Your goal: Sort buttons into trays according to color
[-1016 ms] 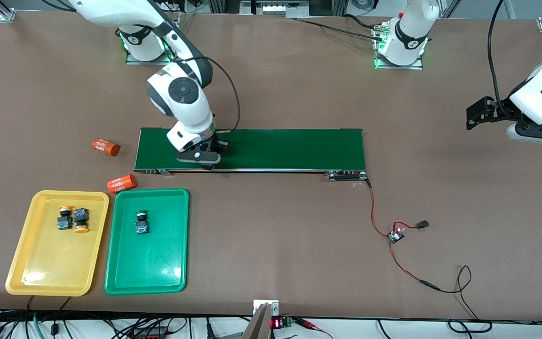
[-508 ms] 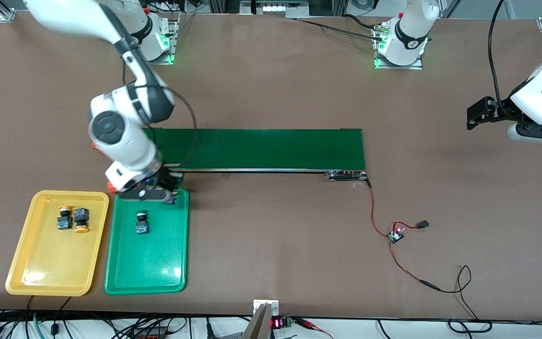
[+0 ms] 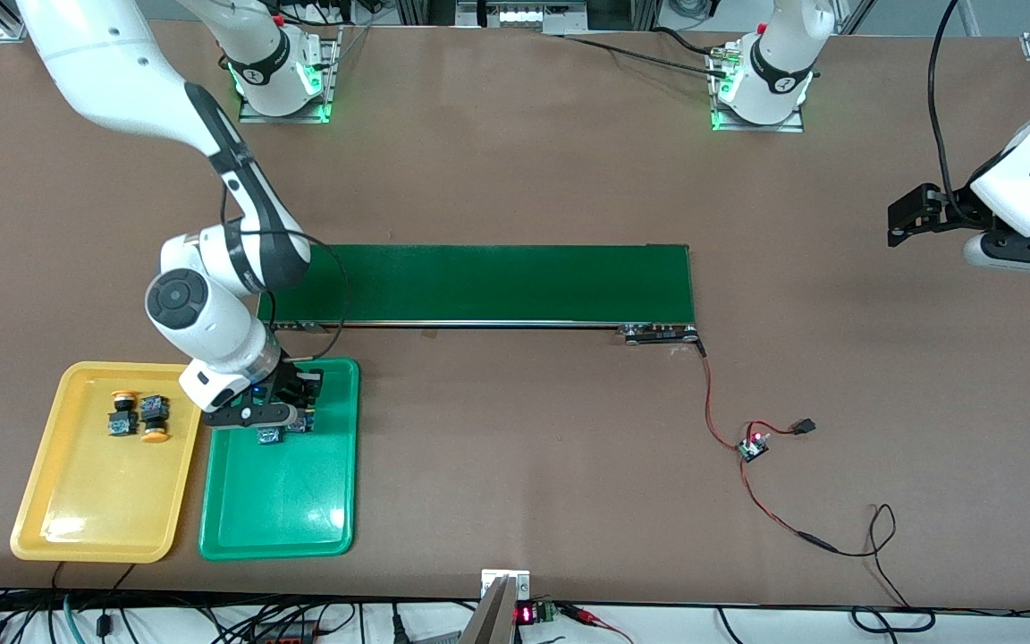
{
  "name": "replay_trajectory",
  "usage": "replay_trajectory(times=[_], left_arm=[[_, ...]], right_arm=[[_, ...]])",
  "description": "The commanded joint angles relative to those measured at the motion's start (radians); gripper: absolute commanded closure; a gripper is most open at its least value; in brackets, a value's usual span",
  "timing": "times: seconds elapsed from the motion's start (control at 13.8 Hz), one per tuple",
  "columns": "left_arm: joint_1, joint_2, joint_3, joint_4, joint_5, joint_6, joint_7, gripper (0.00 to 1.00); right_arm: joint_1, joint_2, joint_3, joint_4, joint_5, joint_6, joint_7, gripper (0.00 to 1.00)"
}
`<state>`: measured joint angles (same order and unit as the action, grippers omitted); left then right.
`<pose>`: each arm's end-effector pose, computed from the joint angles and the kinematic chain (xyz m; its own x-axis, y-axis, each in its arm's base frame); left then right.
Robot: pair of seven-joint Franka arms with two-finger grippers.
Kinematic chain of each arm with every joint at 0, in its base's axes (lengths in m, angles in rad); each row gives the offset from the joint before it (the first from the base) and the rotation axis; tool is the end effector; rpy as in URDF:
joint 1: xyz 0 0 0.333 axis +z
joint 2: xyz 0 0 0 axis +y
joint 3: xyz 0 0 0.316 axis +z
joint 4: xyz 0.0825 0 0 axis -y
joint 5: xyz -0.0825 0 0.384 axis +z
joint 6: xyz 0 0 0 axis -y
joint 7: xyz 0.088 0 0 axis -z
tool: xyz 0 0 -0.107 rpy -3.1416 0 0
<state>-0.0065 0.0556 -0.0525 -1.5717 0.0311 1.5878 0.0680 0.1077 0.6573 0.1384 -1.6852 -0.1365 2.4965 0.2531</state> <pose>0.5709 -0.0296 0.5943 0.9910 -0.1271 -0.0412 -0.1282 -0.9914 -0.0254 0.6766 0.1588 0.2355 0.9855 0.0572 0.1596 0.0622 -0.9977 -0.0267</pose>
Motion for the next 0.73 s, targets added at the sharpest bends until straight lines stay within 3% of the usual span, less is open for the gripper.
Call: replay_trajectory(times=[0.0,0.07,0.15,0.29,0.51,0.65], left_arm=[[0.003,-0.007,-0.001,0.009,0.003,-0.017,0.009,0.0],[0.003,-0.007,-0.003,0.009,0.003,-0.017,0.009,0.0],[0.005,-0.007,-0.001,0.009,0.003,-0.017,0.009,0.0],[0.003,-0.007,-0.001,0.009,0.003,-0.017,0.009,0.0],[0.003,-0.007,-0.001,0.009,0.003,-0.017,0.009,0.0],[0.003,-0.007,-0.001,0.009,0.003,-0.017,0.01,0.0]], right_arm=[[0.004,0.06,-0.026,0.033,0.006,0.045,-0.024,0.9],[0.003,0.068,-0.028,0.033,0.006,0.047,-0.023,0.7],[0.003,0.071,-0.028,0.033,0.008,0.047,-0.018,0.32],[0.004,0.068,-0.028,0.033,0.012,0.045,-0.015,0.0],[0.001,0.015,-0.028,0.032,0.02,0.019,-0.023,0.0],[-0.02,-0.072,-0.028,0.032,0.026,-0.12,-0.026,0.0]])
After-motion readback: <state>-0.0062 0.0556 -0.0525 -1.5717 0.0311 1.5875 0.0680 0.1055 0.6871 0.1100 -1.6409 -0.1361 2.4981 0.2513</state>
